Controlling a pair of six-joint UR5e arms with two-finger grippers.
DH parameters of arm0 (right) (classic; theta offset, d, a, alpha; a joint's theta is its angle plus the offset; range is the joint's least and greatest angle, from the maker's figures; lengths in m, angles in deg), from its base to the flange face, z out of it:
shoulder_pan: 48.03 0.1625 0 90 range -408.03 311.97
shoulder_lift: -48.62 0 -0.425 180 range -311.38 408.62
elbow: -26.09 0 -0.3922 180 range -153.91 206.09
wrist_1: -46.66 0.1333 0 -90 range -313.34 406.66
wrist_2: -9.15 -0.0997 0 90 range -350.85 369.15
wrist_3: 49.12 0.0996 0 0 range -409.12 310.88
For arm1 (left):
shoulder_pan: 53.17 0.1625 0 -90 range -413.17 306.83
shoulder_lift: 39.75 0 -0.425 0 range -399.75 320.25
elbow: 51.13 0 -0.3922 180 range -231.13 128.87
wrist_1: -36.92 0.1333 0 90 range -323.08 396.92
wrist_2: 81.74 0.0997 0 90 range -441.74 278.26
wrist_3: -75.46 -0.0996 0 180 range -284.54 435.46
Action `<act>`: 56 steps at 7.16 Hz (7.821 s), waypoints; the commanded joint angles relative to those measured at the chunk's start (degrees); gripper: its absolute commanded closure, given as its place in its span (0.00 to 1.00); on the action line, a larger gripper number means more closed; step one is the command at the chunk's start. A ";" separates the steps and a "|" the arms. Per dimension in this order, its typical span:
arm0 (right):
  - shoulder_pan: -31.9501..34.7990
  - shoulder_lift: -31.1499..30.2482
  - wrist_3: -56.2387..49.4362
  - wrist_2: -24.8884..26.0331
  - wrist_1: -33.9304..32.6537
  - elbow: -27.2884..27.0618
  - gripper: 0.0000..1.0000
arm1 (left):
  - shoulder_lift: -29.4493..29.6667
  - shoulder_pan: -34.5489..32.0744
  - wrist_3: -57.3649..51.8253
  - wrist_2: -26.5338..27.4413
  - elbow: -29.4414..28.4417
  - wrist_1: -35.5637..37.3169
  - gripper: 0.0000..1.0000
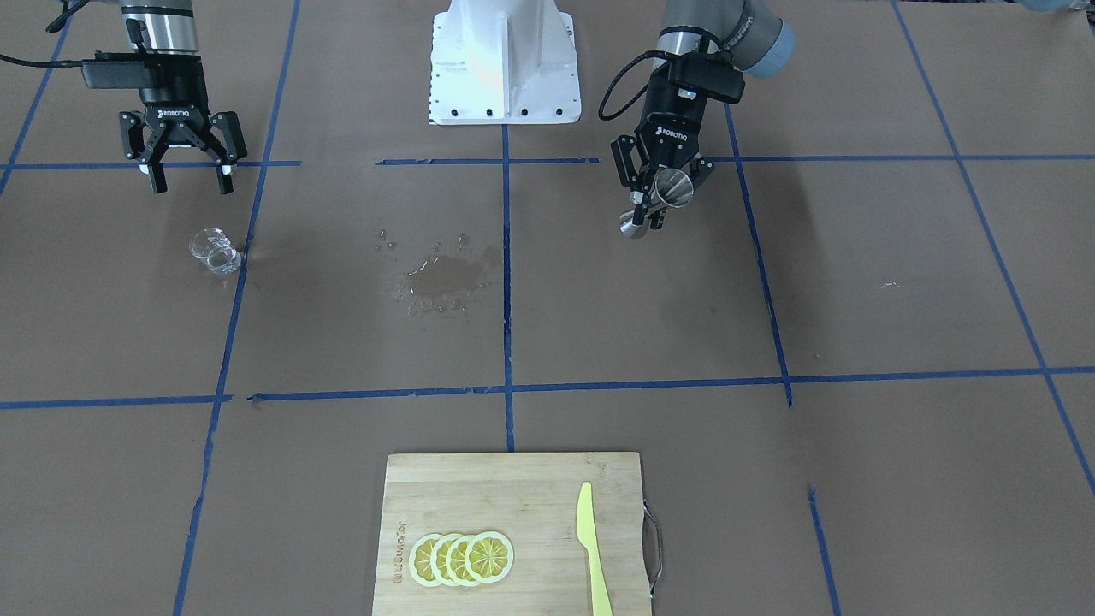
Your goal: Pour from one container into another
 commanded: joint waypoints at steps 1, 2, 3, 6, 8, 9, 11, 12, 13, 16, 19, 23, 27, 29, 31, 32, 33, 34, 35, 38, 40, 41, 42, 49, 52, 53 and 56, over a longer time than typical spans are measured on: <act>-2.06 0.17 -0.08 5.41 0.01 1.96 0.00 | 0.83 0.09 -3.84 -0.73 -1.13 -2.65 1.00; -2.77 1.56 0.01 8.07 0.01 4.15 0.00 | 1.10 0.09 -5.15 -0.82 -0.78 -2.65 1.00; -3.48 2.10 0.45 8.62 0.01 6.00 0.00 | 1.10 0.09 -5.25 -0.91 -0.86 -2.65 1.00; -7.34 3.85 0.45 17.03 0.10 11.36 0.00 | 1.19 0.09 -5.25 -1.70 -1.13 -2.65 1.00; -7.35 7.72 0.19 20.13 -0.08 16.02 0.00 | 1.19 0.09 -5.25 -1.70 -1.13 -2.65 1.00; -7.27 7.82 0.10 20.40 -0.08 16.47 0.00 | 1.19 0.09 -5.25 -1.70 -1.13 -2.65 1.00; -7.26 8.43 0.10 21.19 -0.08 17.44 0.00 | 1.01 0.09 -5.25 -1.70 -1.13 -2.65 1.00; -7.18 9.74 0.36 21.28 0.01 19.36 0.00 | 0.92 0.00 -5.25 -1.70 -1.13 -2.65 1.00; -7.00 10.88 0.19 21.45 0.01 20.16 0.00 | 0.92 0.00 -5.25 -1.70 -1.13 -2.65 1.00; -5.78 10.98 0.71 21.63 0.10 21.40 0.01 | 0.57 -0.17 -5.34 -1.70 -0.69 -2.65 1.00; -3.93 11.77 0.80 21.11 0.10 21.49 0.01 | 0.57 -0.17 -5.34 -1.61 -0.60 -2.65 1.00; -3.66 12.82 0.71 20.75 0.10 22.36 0.02 | 0.57 -0.17 -5.34 -1.53 -0.60 -2.65 1.00; -2.78 15.29 0.71 19.61 0.10 24.48 0.04 | 0.75 -0.26 -6.47 -1.61 -0.34 -2.65 1.00; -1.99 15.02 0.54 19.35 0.10 24.39 0.05 | 0.75 -0.26 -6.48 -1.61 -0.34 -2.65 1.00; -1.55 15.02 0.54 18.65 0.18 24.39 0.16 | 0.75 -0.26 -6.48 -1.61 -0.34 -2.65 1.00; -1.55 14.94 0.54 18.38 0.18 24.39 0.24 | 0.83 -0.17 -6.48 -1.61 -0.34 -2.65 1.00; -1.46 14.94 0.45 18.20 0.18 24.39 0.45 | 0.75 -0.26 -6.48 -1.61 -0.34 -2.65 1.00; -1.03 15.02 0.02 17.51 0.18 24.21 0.75 | 0.83 -0.26 -6.48 -1.61 -0.34 -2.65 1.00; -0.85 14.94 -0.08 17.41 0.18 24.21 1.00 | 1.01 -0.17 -6.48 -1.61 -0.07 -2.65 1.00; 1.25 13.80 -5.57 14.17 3.16 18.43 1.00 | 1.10 -0.26 -6.56 -1.61 0.63 -2.65 1.00; 2.66 14.14 -11.63 13.72 4.75 14.31 1.00 | 1.10 -0.17 -6.65 -1.61 0.54 -2.65 1.00; 2.75 14.58 -19.60 13.72 5.80 12.19 1.00 | 1.10 0.00 -6.65 -1.61 0.54 -2.65 1.00; 3.10 14.84 -27.33 13.72 6.07 10.78 1.00 | 1.19 0.18 -6.57 -1.61 0.28 -2.73 1.00; 6.71 29.35 -59.63 7.57 5.19 8.83 1.00 | 7.06 5.80 -18.92 -7.33 -6.47 -9.40 1.00; 7.15 34.61 -65.34 7.48 3.36 9.01 1.00 | 14.63 6.15 -19.31 -7.50 -14.21 -9.41 1.00; 7.15 36.71 -68.34 7.57 1.35 8.92 1.00 | 14.72 5.89 -19.74 -8.72 -14.74 -9.33 1.00; 7.33 42.26 -75.02 7.83 -7.11 8.22 1.00 | 17.43 4.58 -22.39 -10.66 -17.37 -9.15 1.00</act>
